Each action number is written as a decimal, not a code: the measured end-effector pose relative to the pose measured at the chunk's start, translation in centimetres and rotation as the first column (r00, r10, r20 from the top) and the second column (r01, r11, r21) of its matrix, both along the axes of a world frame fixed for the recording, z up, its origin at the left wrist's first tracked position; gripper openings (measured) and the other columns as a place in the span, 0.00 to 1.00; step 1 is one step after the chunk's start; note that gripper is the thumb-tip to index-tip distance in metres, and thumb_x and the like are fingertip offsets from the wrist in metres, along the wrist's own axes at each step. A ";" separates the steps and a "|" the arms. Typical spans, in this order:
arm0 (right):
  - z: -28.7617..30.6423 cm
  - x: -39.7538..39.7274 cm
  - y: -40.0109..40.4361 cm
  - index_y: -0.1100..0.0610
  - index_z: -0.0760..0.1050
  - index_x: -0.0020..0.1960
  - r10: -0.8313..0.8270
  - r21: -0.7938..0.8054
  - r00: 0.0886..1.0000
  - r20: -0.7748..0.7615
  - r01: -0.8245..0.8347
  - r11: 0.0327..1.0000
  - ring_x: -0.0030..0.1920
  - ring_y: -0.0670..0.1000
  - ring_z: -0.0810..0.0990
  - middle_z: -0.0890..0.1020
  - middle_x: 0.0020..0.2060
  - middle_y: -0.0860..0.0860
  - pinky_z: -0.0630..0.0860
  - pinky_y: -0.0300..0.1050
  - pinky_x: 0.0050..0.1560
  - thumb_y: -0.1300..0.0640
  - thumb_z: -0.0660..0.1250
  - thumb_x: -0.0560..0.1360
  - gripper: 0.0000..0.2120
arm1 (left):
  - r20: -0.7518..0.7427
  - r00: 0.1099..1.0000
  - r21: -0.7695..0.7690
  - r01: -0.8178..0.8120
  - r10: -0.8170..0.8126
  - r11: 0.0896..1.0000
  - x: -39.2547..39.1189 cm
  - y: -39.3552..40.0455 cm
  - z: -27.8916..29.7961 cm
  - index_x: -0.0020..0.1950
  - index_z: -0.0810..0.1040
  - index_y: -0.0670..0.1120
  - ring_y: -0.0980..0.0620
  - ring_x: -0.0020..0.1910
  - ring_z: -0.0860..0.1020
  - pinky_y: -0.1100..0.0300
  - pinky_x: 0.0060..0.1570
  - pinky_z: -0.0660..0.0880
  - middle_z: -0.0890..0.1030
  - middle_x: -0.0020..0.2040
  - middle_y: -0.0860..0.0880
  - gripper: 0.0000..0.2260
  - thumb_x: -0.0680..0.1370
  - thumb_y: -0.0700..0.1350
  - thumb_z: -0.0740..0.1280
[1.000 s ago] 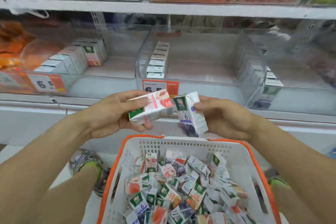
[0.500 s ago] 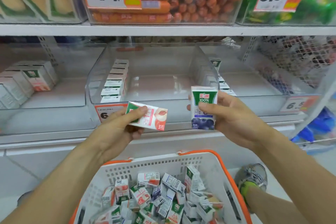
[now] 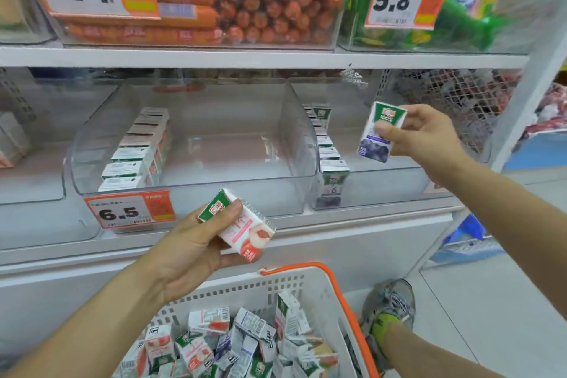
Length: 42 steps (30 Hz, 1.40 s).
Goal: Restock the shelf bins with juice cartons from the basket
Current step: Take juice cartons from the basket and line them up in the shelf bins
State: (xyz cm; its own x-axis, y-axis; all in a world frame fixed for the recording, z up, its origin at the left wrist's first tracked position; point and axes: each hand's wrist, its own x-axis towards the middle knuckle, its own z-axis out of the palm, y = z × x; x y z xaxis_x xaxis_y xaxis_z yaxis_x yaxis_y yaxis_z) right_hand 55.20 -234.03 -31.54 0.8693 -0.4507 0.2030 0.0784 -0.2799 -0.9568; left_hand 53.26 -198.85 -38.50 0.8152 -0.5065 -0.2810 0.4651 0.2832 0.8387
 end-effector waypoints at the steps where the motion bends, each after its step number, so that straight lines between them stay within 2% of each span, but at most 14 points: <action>1: -0.2 1.5 -0.7 0.58 0.74 0.56 0.000 -0.023 0.998 -0.059 -0.001 1.000 0.36 0.46 0.83 0.83 0.43 0.53 0.80 0.44 0.34 0.63 0.78 0.69 0.19 | -0.011 1.000 0.014 0.007 -0.007 1.000 0.1 0.0 -0.3 0.42 0.84 0.42 0.39 0.45 0.83 0.36 0.50 0.79 0.82 0.44 0.36 0.25 0.50 0.50 0.87; 5: -0.9 8.1 -1.5 0.68 0.73 0.61 0.044 -0.042 0.977 -0.208 -0.054 0.998 0.41 0.54 0.85 0.83 0.48 0.61 0.82 0.44 0.31 0.70 0.78 0.66 0.26 | -0.054 0.997 0.054 0.061 -0.058 0.997 0.7 0.3 -1.3 0.53 0.81 0.37 0.37 0.48 0.82 0.37 0.52 0.79 0.81 0.51 0.32 0.25 0.60 0.43 0.83; 7: -2.0 11.2 -1.2 0.67 0.74 0.59 0.058 -0.030 0.969 -0.239 -0.067 0.997 0.44 0.57 0.85 0.83 0.52 0.61 0.84 0.48 0.36 0.71 0.78 0.66 0.25 | -0.043 0.996 0.072 0.077 -0.074 0.994 1.1 0.3 -1.8 0.57 0.78 0.35 0.36 0.49 0.82 0.38 0.53 0.79 0.80 0.55 0.30 0.23 0.66 0.40 0.78; 12: -4.0 15.8 -0.2 0.61 0.75 0.64 0.102 -0.151 0.934 -0.343 -0.163 0.975 0.51 0.57 0.84 0.81 0.55 0.57 0.82 0.49 0.50 0.63 0.78 0.69 0.25 | -0.018 0.996 0.073 0.090 -0.089 0.993 1.7 0.1 -2.8 0.55 0.80 0.38 0.37 0.49 0.82 0.41 0.50 0.80 0.81 0.54 0.31 0.21 0.64 0.40 0.78; 16: -4.5 17.3 -0.4 0.58 0.76 0.62 -0.004 -0.324 0.944 -0.329 -0.109 0.940 0.52 0.56 0.84 0.82 0.49 0.53 0.81 0.54 0.56 0.56 0.82 0.65 0.28 | -0.044 0.996 0.100 0.076 -0.072 0.992 1.6 0.0 -3.1 0.57 0.78 0.37 0.37 0.48 0.82 0.45 0.45 0.81 0.81 0.53 0.31 0.25 0.63 0.40 0.79; 18: -4.7 17.1 -0.4 0.58 0.72 0.64 -0.024 -0.329 0.951 -0.309 -0.084 0.941 0.54 0.57 0.82 0.81 0.45 0.51 0.80 0.56 0.58 0.59 0.81 0.65 0.31 | -0.045 0.997 0.120 0.061 -0.056 0.991 1.4 -0.1 -3.0 0.59 0.77 0.36 0.36 0.49 0.82 0.44 0.46 0.81 0.81 0.53 0.31 0.27 0.63 0.39 0.79; 20: -4.4 16.4 -0.5 0.59 0.68 0.65 -0.023 -0.286 0.955 -0.295 -0.065 0.956 0.56 0.58 0.82 0.81 0.49 0.54 0.79 0.56 0.58 0.61 0.79 0.68 0.30 | -0.034 0.999 0.139 0.043 -0.038 0.989 1.1 -0.2 -2.8 0.59 0.76 0.37 0.37 0.48 0.82 0.43 0.46 0.81 0.81 0.52 0.32 0.25 0.65 0.39 0.79; 22: -3.4 14.8 -0.6 0.59 0.71 0.64 -0.055 -0.327 0.966 -0.253 -0.033 0.944 0.53 0.57 0.81 0.81 0.55 0.58 0.80 0.55 0.57 0.63 0.75 0.72 0.23 | -0.029 0.999 0.146 0.024 -0.020 0.989 0.7 -0.4 -2.5 0.57 0.77 0.38 0.38 0.47 0.82 0.42 0.47 0.81 0.81 0.52 0.33 0.20 0.69 0.37 0.78; 25: -1.3 10.5 -0.2 0.55 0.80 0.51 -0.097 -0.484 0.993 -0.069 0.051 0.874 0.44 0.52 0.82 0.83 0.44 0.54 0.81 0.53 0.55 0.63 0.70 0.73 0.08 | -0.020 1.000 0.161 -0.005 0.008 0.987 0.1 -0.3 -2.0 0.59 0.77 0.39 0.39 0.48 0.82 0.41 0.51 0.81 0.80 0.53 0.33 0.20 0.69 0.38 0.74; 28: 1.0 3.6 3.0 0.51 0.80 0.42 0.106 -0.552 0.993 -0.047 -0.114 0.826 0.36 0.48 0.79 0.83 0.37 0.50 0.80 0.47 0.46 0.63 0.71 0.74 0.08 | -0.015 1.000 0.139 -0.016 0.019 0.990 -0.6 0.0 -1.4 0.59 0.77 0.41 0.42 0.47 0.81 0.45 0.50 0.81 0.81 0.50 0.37 0.19 0.69 0.39 0.74; 31: 2.4 -2.4 8.1 0.56 0.81 0.48 0.413 -0.435 0.882 -0.226 -0.470 0.768 0.34 0.49 0.80 0.83 0.36 0.54 0.77 0.45 0.35 0.63 0.73 0.74 0.05 | -0.016 1.000 0.118 0.010 -0.009 0.993 -1.5 0.8 -0.7 0.54 0.79 0.44 0.45 0.43 0.81 0.48 0.47 0.78 0.82 0.44 0.42 0.13 0.70 0.41 0.73; 34: 1.7 -5.2 13.0 0.53 0.78 0.56 0.596 -0.308 0.709 -0.377 -0.702 0.642 0.41 0.54 0.82 0.82 0.47 0.54 0.81 0.48 0.36 0.62 0.75 0.72 0.15 | -0.002 0.992 0.116 0.127 -0.128 0.985 -2.4 2.2 0.0 0.57 0.78 0.44 0.45 0.45 0.81 0.48 0.44 0.78 0.82 0.48 0.41 0.13 0.73 0.38 0.73; 39: 0.4 -6.3 18.9 0.41 0.65 0.70 0.619 -0.411 0.495 -0.610 -0.865 0.287 0.49 0.44 0.81 0.76 0.57 0.44 0.80 0.43 0.50 0.52 0.78 0.70 0.33 | 0.139 0.934 0.248 0.289 -0.330 0.924 -3.9 6.1 1.6 0.67 0.74 0.42 0.46 0.51 0.80 0.49 0.46 0.80 0.80 0.57 0.41 0.23 0.73 0.37 0.73; 42: 0.4 -6.5 22.5 0.45 0.73 0.63 0.695 -0.359 0.479 -0.537 -0.875 0.326 0.42 0.51 0.83 0.80 0.53 0.49 0.82 0.49 0.48 0.54 0.79 0.70 0.25 | 0.324 0.875 0.469 0.180 -0.358 0.865 -4.7 9.7 2.6 0.63 0.77 0.44 0.42 0.52 0.82 0.42 0.51 0.80 0.82 0.57 0.41 0.21 0.71 0.39 0.77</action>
